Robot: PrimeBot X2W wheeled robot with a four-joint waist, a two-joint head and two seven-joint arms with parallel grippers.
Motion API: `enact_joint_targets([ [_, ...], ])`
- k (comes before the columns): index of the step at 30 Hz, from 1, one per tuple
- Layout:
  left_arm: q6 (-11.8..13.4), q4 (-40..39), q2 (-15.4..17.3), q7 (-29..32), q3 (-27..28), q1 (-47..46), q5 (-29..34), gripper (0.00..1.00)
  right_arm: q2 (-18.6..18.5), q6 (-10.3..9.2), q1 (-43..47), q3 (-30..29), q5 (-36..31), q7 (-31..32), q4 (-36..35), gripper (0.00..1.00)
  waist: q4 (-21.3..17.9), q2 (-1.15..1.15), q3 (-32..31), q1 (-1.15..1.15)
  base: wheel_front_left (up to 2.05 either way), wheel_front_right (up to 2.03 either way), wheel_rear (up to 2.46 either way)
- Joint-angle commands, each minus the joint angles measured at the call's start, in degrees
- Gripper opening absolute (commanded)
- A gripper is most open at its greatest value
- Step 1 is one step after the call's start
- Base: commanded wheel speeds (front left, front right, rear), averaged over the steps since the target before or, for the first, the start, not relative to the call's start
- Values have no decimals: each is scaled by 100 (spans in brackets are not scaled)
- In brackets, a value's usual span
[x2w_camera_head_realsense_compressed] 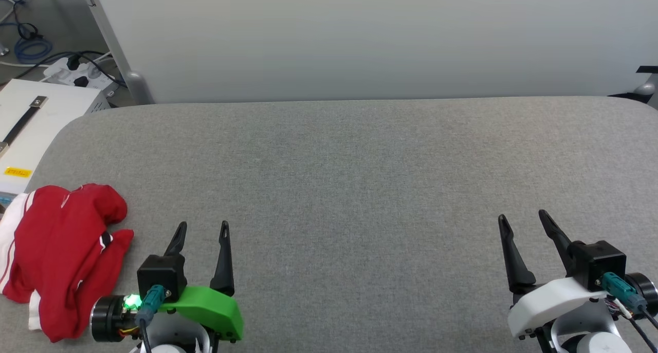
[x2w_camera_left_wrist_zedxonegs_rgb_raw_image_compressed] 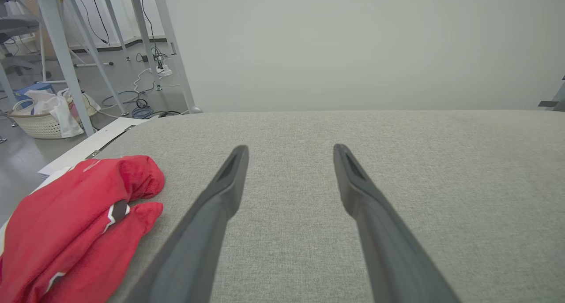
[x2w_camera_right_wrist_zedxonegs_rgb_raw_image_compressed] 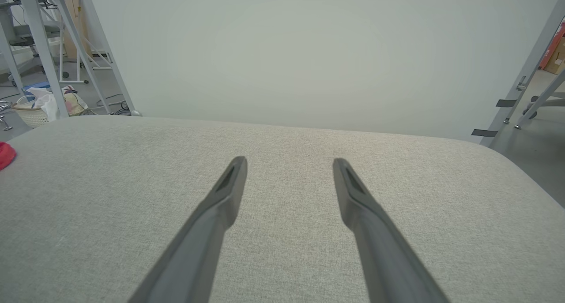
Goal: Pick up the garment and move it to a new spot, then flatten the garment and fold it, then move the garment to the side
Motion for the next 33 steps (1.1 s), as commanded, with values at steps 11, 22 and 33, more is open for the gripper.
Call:
enact_joint_targets([
  [11, -25, 165, -12, -196, -47, -171, -202, 100, -4, -2, -54, 21, 157, -150, -105, 100, 43, 0, -15, 0, 0, 0, 0],
  [22, 33, 295, -14, -327, -8, -258, -270, 100, -5, -2, -94, 255, 30, -200, -246, 100, 429, 0, 29, 0, 0, 0, 0],
  [33, 32, 373, -17, -456, 178, -290, -313, 100, -71, -2, -122, 403, 35, -225, -320, 100, 1242, 0, 51, 0, 0, 0, 0],
])
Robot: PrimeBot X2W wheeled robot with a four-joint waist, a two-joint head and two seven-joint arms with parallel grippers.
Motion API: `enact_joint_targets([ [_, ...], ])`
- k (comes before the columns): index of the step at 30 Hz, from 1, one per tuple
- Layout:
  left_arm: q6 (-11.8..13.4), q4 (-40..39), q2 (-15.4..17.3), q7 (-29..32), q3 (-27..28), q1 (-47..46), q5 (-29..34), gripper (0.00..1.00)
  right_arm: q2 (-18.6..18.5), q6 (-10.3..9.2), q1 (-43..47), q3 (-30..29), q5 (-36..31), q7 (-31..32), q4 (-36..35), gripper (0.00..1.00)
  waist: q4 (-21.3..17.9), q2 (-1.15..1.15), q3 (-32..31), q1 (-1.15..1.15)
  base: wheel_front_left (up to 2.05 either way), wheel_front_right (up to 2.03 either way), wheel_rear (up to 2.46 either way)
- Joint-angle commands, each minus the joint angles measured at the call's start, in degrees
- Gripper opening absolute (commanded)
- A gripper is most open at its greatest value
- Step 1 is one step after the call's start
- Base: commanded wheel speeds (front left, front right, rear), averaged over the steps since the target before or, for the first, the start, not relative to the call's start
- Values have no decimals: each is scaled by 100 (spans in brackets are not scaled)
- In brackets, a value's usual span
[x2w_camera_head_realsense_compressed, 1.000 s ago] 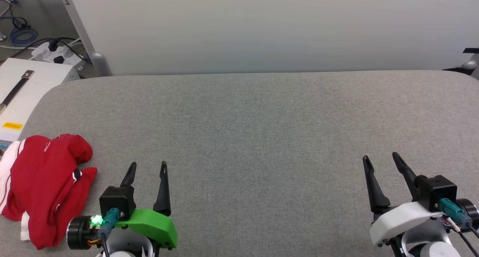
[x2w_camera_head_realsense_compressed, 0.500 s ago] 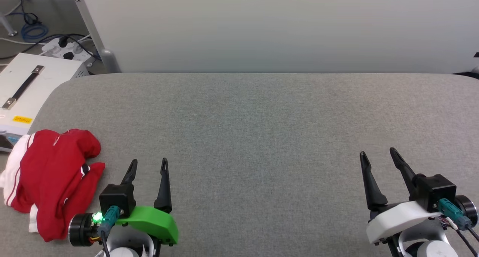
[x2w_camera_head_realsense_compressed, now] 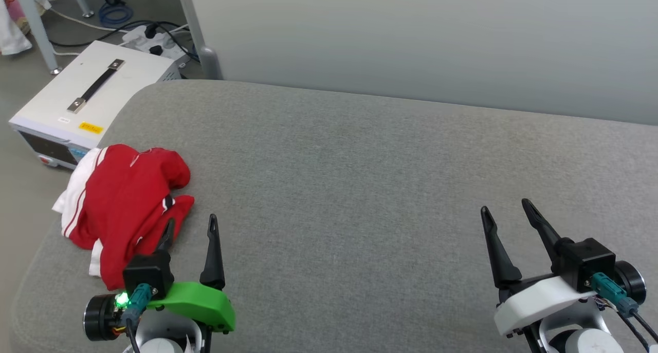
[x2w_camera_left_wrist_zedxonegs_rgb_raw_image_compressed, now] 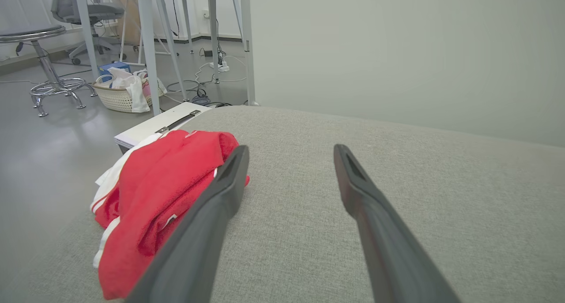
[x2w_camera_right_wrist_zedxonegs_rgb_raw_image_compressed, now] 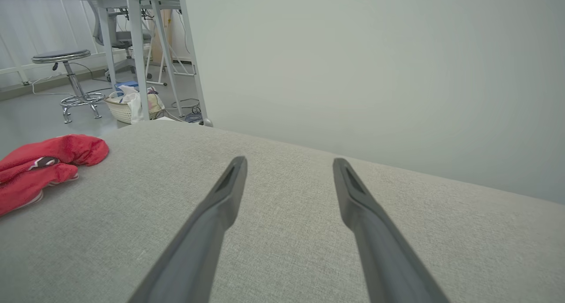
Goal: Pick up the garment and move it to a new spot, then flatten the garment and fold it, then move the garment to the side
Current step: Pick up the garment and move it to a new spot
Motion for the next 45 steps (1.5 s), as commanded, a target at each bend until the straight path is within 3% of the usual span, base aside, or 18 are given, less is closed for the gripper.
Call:
enact_joint_targets([
  [1, 22, 25, -16, -56, 32, -100, -53, 100, -41, -2, -107, 30, -15, -56, -40, 100, 358, 0, 7, 0, 0, 0, 0],
  [22, 41, 129, -22, -306, 225, -70, -390, 100, -231, -3, -293, 497, -119, -96, -176, 100, 1708, 0, 74, 0, 0, 0, 0],
  [42, -13, 373, -27, -543, 320, -220, -539, 100, -230, -4, -321, 616, 27, -186, -202, 100, 2269, 0, 124, 0, 0, 0, 0],
  [45, -181, 501, -20, -601, 368, -418, -615, 100, -246, -4, -375, 644, 50, -173, -241, 100, 2269, 0, 244, 0, 0, 0, 0],
])
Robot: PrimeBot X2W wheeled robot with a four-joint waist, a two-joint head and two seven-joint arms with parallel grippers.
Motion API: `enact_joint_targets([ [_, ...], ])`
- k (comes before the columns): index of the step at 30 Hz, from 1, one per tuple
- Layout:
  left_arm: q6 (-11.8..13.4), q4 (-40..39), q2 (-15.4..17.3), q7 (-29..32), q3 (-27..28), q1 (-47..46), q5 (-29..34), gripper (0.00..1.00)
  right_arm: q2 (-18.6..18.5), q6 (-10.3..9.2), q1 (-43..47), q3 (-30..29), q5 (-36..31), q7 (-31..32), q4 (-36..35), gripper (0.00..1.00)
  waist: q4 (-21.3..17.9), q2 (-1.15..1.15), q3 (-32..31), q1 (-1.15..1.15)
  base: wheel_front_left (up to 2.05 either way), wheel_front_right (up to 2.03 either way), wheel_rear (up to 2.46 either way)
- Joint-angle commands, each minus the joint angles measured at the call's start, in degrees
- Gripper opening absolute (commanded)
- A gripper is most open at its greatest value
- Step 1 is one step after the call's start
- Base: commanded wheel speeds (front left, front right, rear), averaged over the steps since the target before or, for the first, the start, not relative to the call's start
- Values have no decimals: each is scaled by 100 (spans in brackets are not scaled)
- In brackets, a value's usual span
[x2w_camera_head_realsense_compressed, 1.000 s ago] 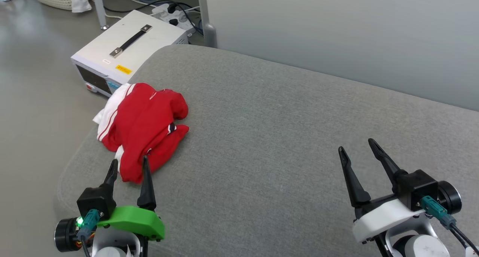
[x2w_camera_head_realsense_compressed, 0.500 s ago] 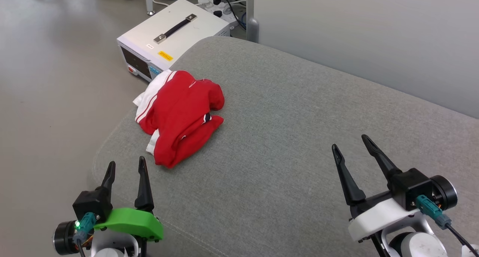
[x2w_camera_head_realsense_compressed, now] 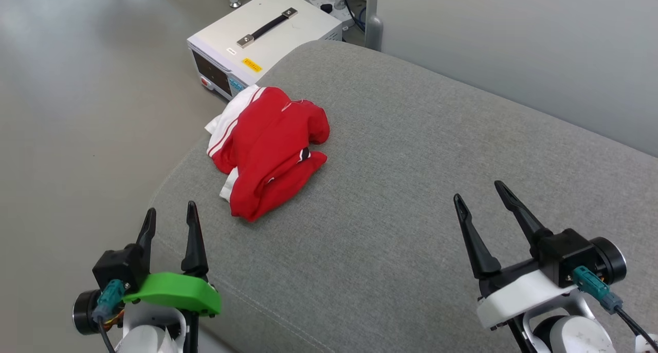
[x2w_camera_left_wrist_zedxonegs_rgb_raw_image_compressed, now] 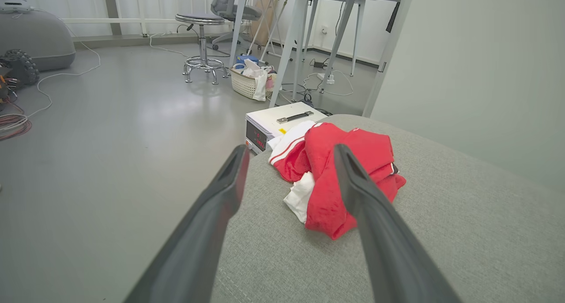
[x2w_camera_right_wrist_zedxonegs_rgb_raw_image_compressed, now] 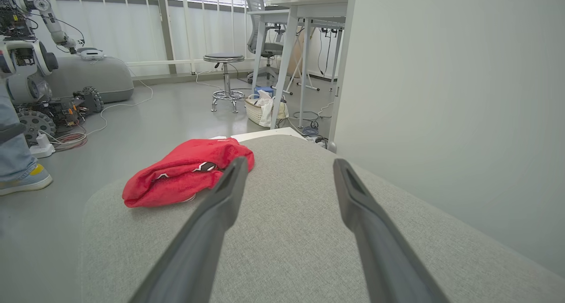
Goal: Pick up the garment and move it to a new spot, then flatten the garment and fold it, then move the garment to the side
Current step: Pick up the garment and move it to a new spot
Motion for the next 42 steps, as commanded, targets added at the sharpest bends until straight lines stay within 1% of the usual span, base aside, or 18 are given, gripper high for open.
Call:
enact_joint_targets([
  [1, -71, 98, -9, -50, 43, -196, -62, 100, -25, -4, -139, 30, 23, -22, -57, 100, -22, 0, 94, 0, 0, 0, 0],
  [5, -243, 516, 46, -54, -7, -663, -210, 100, -111, -4, -248, 51, 29, 47, -155, 100, -98, 0, 324, 0, 0, 0, 0],
  [9, -378, 949, 240, 232, -4, -1388, -441, 100, -208, -4, -462, 105, 52, 162, -271, 100, -337, 0, 696, 0, 0, 0, 0],
  [11, -447, 1202, 369, 515, 0, -1805, -613, 100, -262, -4, -589, 143, 62, 201, -313, 100, -492, 0, 890, 0, 0, 0, 0],
  [13, -526, 1557, 503, 1143, -37, -2201, -908, 100, -319, -4, -713, 175, 81, 220, -353, 100, -661, 0, 1103, 0, 0, 0, 0],
  [16, -574, 1913, 808, 1919, -33, -2771, -1226, 100, -354, -4, -833, 144, 108, 256, -379, 100, -981, 0, 1401, 0, 0, 0, 0],
  [20, -595, 2390, 1223, 2621, 0, -3345, -1462, 100, -365, -4, -971, 101, 146, 229, -400, 100, -1359, 0, 1773, 0, 0, 0, 0],
  [24, -603, 2980, 1532, 3306, 64, -3834, -1699, 100, -364, -4, -1101, 51, 179, 171, -408, 100, -1648, 0, 2140, 0, 0, 0, 0],
  [29, -584, 3504, 1813, 3937, 208, -4321, -1959, 100, -369, -4, -1348, 78, 231, 74, -389, 100, -1961, 0, 2571, 0, 0, 0, 0],
  [35, -386, 4015, 2045, 4558, 321, -4685, -2128, 100, -382, -4, -1564, 133, 306, -51, -286, 100, -2238, 0, 2941, 0, 0, 0, 0],
  [39, -243, 4347, 2204, 5000, 296, -4652, -2129, 100, -381, -4, -1653, 162, 359, -126, -209, 100, -2397, 0, 3058, 0, 0, 0, 0],
  [42, -174, 4517, 2237, 5238, 273, -4529, -2145, 100, -378, -4, -1654, 116, 370, -166, -159, 100, -2444, 0, 3076, 0, 0, 0, 0],
])
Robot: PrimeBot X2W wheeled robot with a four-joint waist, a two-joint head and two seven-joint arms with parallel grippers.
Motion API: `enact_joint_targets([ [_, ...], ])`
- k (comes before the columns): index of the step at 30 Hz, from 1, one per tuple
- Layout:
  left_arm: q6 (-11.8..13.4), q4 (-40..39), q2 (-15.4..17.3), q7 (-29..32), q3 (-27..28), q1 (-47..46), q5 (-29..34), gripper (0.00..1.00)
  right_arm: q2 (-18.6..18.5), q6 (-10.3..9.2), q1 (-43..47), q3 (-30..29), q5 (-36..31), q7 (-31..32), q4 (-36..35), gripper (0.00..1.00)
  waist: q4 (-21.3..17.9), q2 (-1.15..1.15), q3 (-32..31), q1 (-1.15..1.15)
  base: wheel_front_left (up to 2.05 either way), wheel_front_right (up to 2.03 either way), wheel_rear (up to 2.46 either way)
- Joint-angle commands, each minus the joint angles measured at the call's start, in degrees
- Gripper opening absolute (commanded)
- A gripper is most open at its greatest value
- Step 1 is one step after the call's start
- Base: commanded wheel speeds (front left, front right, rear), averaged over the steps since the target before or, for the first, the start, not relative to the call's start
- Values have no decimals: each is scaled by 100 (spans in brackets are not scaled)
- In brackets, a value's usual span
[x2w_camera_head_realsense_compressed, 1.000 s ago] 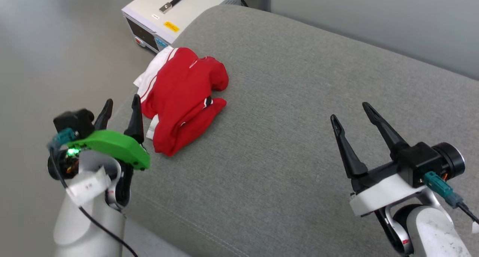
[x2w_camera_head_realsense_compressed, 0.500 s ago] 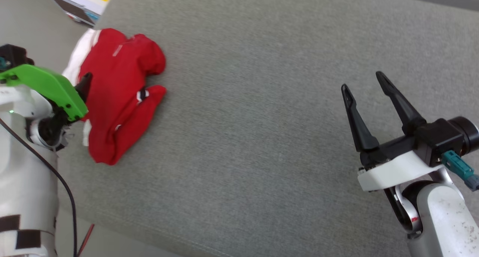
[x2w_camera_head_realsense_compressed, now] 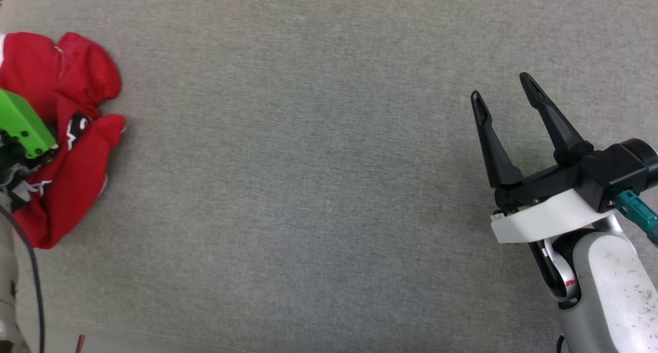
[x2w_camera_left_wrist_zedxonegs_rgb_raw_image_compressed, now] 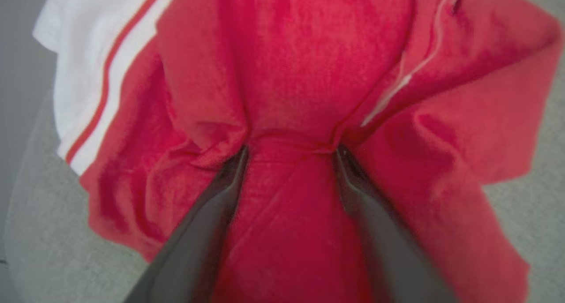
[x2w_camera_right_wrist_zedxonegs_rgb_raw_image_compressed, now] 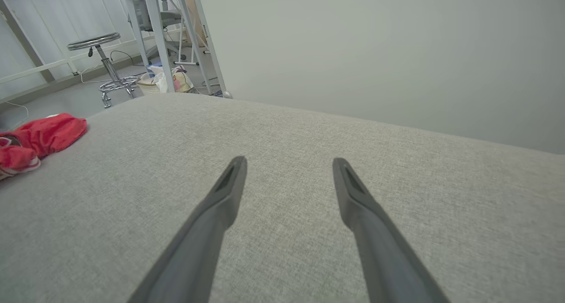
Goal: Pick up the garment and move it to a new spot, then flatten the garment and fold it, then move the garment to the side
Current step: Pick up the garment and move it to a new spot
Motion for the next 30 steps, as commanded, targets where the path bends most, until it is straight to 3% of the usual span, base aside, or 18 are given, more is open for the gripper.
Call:
enact_joint_targets([
  [1, 61, 212, -155, 155, -64, 182, 2, 100, 0, -4, -67, -18, 20, -60, 31, 100, -249, -1, 233, -1, 0, 0, 0],
  [2, 61, 245, -214, 249, -83, 257, -38, 9, -2, -4, -59, -55, 20, -72, 67, 100, -234, -1, 182, -1, 0, 0, 0],
  [3, 52, 238, -239, 239, -78, 273, -61, 0, 2, -4, -56, -68, 14, -73, 79, 100, -218, -1, 143, -1, 0, 0, 0],
  [8, 46, 30, -183, -227, -174, 314, 93, 0, 34, -4, -33, -74, 5, -106, 165, 100, -128, -1, -167, -1, 0, 0, 0],
  [14, 193, -444, -84, -1455, -366, 301, 536, 0, 139, -4, 132, -167, 26, -164, 341, 100, 1, -1, -804, -1, 0, 0, 0],
  [22, 115, -923, -342, -2818, -524, 309, 743, 0, 364, -4, 543, -615, 27, -191, 480, 100, 98, -1, -1666, -1, 0, 0, 0],
  [30, 72, -1604, -878, -3569, -1081, 800, 1084, 0, 524, -4, 1084, -939, -31, -10, 458, 100, -242, -1, -2373, -1, 0, 0, 0],
])
